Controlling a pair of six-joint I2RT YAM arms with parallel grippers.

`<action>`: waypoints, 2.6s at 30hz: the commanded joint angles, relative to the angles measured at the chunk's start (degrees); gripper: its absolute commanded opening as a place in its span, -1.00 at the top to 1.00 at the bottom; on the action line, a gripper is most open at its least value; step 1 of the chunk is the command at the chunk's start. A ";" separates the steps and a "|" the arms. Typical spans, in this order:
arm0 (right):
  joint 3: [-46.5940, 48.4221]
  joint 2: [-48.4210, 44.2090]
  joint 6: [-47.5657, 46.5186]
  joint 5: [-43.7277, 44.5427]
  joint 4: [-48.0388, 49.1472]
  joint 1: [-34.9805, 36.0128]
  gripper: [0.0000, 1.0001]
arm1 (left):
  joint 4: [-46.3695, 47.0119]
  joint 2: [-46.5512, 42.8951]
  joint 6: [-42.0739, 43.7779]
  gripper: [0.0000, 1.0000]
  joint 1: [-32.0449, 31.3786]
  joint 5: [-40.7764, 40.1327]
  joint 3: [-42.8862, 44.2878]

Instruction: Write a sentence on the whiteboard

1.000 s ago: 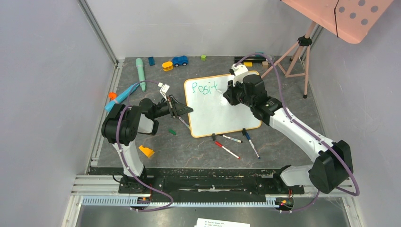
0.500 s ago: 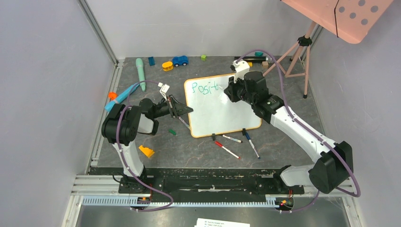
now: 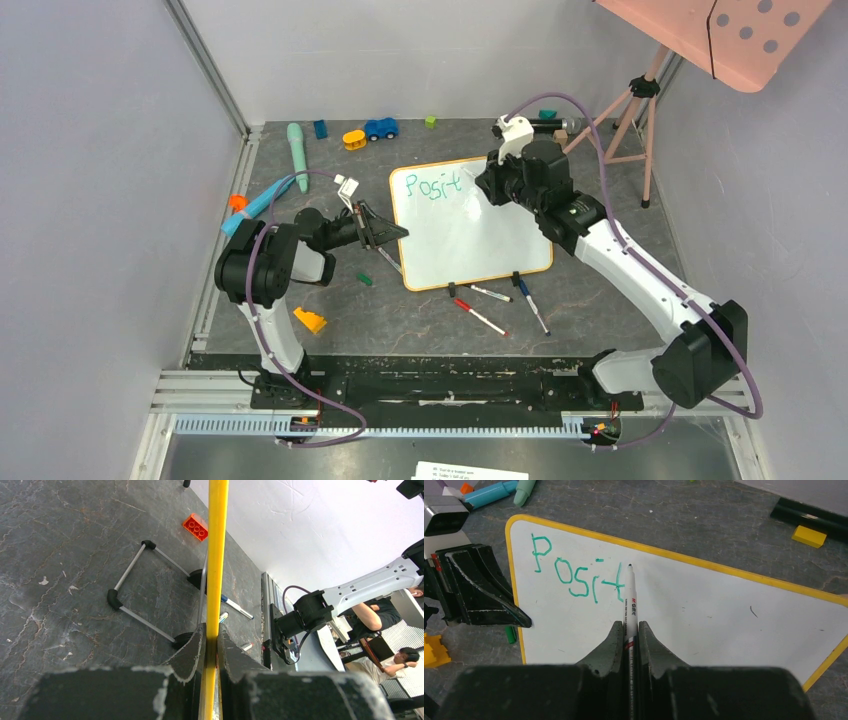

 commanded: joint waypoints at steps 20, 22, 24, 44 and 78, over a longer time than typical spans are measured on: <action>2.46 3.18 -1.32 1.36 2.13 -0.84 1.00 | 4.63 -0.86 0.45 0.96 0.18 0.26 1.04; 2.31 3.20 -1.29 1.33 2.33 -0.89 1.00 | 4.63 -0.87 0.48 0.96 0.18 0.29 1.06; 2.20 3.13 -1.08 1.78 2.31 -0.85 1.00 | 4.63 -0.86 0.46 0.96 0.17 0.28 1.11; 0.52 2.39 -0.70 1.34 3.53 -1.11 1.00 | 4.57 -0.69 0.45 0.96 0.18 0.09 1.19; -4.94 -3.67 -0.10 1.33 3.62 -1.19 1.00 | 4.63 -0.63 0.11 0.96 0.18 0.87 1.76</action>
